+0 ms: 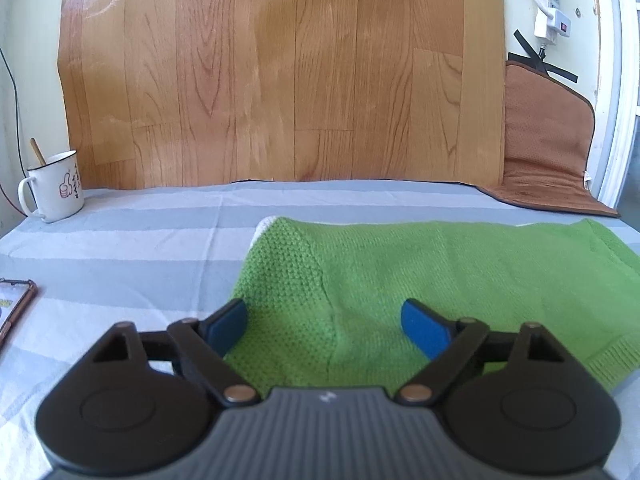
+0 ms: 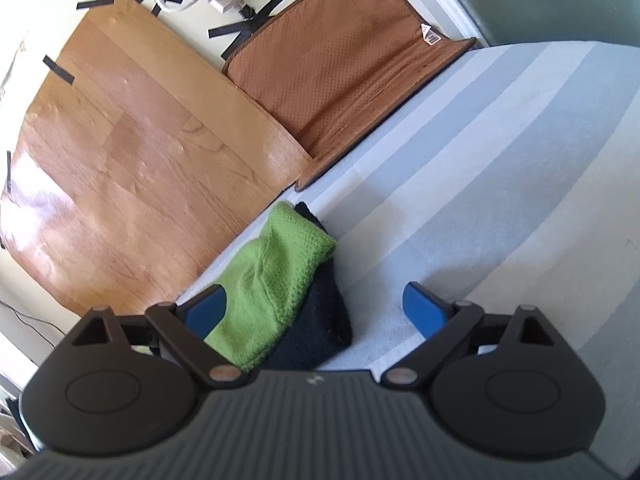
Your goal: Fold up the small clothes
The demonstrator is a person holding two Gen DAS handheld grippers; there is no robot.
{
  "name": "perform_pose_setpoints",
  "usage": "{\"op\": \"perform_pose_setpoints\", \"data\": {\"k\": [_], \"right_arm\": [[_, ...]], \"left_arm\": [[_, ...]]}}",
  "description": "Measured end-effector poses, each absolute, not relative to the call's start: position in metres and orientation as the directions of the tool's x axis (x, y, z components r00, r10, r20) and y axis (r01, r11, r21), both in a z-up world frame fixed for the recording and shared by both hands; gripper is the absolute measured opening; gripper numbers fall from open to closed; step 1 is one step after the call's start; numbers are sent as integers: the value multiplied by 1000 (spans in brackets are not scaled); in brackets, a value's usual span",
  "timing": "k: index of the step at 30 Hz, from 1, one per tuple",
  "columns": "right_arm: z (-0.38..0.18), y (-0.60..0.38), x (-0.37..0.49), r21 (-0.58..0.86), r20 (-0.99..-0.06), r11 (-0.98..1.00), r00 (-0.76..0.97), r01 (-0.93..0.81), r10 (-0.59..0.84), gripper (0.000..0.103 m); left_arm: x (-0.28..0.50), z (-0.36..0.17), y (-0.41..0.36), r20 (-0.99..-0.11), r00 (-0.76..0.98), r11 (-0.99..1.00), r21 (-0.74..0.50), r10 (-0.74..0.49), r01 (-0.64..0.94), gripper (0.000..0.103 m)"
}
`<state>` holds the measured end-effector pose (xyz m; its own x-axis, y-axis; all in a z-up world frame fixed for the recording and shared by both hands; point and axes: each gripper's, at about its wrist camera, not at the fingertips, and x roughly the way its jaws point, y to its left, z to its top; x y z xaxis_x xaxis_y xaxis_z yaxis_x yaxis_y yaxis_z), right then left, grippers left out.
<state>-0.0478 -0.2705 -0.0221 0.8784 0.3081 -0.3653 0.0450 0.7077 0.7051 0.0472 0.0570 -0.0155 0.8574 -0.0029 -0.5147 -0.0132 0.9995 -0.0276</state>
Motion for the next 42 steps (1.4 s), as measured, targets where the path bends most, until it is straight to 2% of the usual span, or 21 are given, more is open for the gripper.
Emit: {"op": "perform_pose_setpoints", "data": {"k": [10, 18, 31, 33, 37, 42], "right_arm": [[-22, -271, -44, 742, -391, 666, 856, 76, 339, 97], [-18, -255, -38, 767, -415, 638, 816, 75, 403, 97], [-15, -239, -26, 747, -444, 653, 826, 127, 347, 98], [-14, -236, -25, 735, -450, 665, 828, 131, 334, 96], [-16, -235, -27, 691, -474, 703, 839, 166, 268, 68], [-24, -244, -32, 728, -446, 663, 855, 174, 265, 66]], "left_arm": [[48, -14, 61, -525, 851, 998, -57, -33, 4, 90], [48, -15, 63, -533, 844, 997, -80, -61, 21, 98], [47, -14, 66, -536, 840, 994, -103, -77, 25, 99], [47, -14, 66, -536, 841, 994, -103, -76, 24, 99], [47, -14, 66, -536, 841, 994, -103, -76, 24, 99], [47, -15, 66, -537, 840, 994, -104, -77, 25, 100]]}}
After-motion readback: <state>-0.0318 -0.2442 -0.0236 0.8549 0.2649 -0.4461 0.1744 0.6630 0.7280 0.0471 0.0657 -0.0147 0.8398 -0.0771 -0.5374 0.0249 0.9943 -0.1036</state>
